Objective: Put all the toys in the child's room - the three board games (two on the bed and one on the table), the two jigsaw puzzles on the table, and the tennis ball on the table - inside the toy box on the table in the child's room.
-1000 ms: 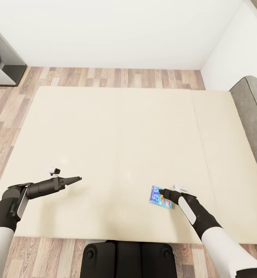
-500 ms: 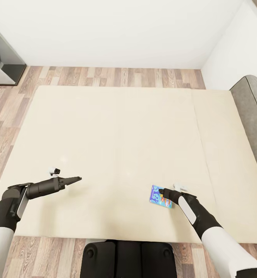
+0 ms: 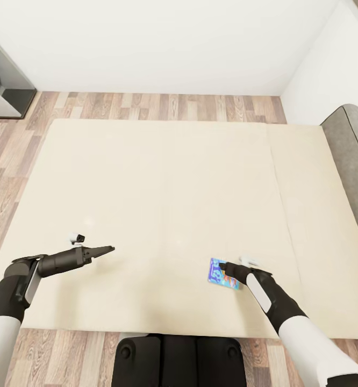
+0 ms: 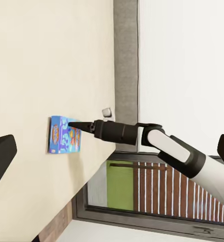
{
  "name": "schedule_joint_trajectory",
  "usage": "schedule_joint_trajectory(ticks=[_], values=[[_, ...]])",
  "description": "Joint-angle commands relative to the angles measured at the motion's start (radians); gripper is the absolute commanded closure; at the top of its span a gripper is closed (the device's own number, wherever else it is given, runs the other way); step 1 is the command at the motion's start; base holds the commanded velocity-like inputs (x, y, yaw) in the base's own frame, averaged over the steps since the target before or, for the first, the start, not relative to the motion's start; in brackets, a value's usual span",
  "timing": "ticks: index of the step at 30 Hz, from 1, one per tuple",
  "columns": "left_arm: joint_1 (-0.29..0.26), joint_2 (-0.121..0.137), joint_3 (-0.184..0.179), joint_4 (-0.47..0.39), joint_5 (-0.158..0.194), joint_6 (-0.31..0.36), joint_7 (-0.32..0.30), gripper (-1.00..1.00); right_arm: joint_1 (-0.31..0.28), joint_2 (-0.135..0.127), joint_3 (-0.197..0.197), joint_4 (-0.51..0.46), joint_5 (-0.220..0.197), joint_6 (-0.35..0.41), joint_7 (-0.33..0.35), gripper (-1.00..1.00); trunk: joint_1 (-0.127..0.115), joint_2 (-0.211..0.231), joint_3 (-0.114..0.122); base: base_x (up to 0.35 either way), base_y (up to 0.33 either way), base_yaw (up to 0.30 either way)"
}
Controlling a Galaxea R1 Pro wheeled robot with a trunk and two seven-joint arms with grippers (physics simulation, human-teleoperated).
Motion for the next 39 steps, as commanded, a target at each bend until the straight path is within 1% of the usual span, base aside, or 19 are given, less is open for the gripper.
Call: schedule_joint_trajectory(ticks=[1,5,8,23,25,28,30,32,34,39], values=[[0.0,0.0,0.0,0.0,-0.001,0.011,-0.004,-1.0,0.0,-0.001,0.006,-0.002,-0.01,0.003,0.0,-1.0,0.001,-0.002,-0.001,0.0,0.0,0.0],[0.0,0.0,0.0,0.0,-0.001,0.01,-0.004,-1.0,0.0,-0.001,0.006,-0.002,-0.01,0.003,0.071,-1.0,0.001,-0.002,-0.001,0.0,0.0,0.0],[0.0,0.0,0.0,0.0,-0.001,0.01,-0.004,-1.0,0.0,-0.001,0.006,-0.002,-0.009,0.003,0.097,-1.0,0.001,-0.002,-0.001,0.0,0.0,0.0],[0.0,-0.001,0.0,0.0,-0.001,0.01,-0.004,-1.0,0.0,0.002,0.006,-0.002,-0.01,0.004,0.109,-1.0,0.001,-0.002,-0.001,0.0,0.0,0.0],[0.0,-0.001,0.0,0.0,-0.001,0.01,-0.004,-1.0,0.0,0.009,0.006,-0.002,-0.01,0.004,0.114,-1.0,0.001,-0.002,-0.001,0.0,0.0,0.0],[0.0,-0.001,0.0,0.0,-0.001,0.01,-0.004,-1.0,0.0,0.036,0.007,-0.002,-0.009,0.004,0.134,-1.0,0.001,-0.002,-0.001,0.0,0.0,0.0],[0.0,-0.001,0.0,0.0,-0.001,0.01,-0.004,-1.0,0.0,0.045,0.015,-0.002,-0.009,0.004,0.143,-1.0,0.001,-0.002,-0.001,0.0,0.0,0.0],[0.0,-0.001,0.0,0.0,-0.001,0.01,-0.004,-1.0,0.0,0.049,0.037,-0.001,-0.01,0.004,0.147,-1.0,0.001,-0.002,-0.001,0.0,0.0,0.0],[0.0,-0.001,0.0,0.0,-0.001,0.01,-0.004,-1.0,0.0,0.05,0.048,0.0,-0.01,0.004,0.148,-1.0,0.001,-0.002,-0.001,0.0,0.0,0.0],[0.0,-0.001,0.0,0.0,-0.001,0.01,-0.004,-1.0,0.0,0.055,0.054,0.0,-0.011,0.005,0.149,-1.0,0.001,-0.002,-0.001,0.0,0.0,0.0]])
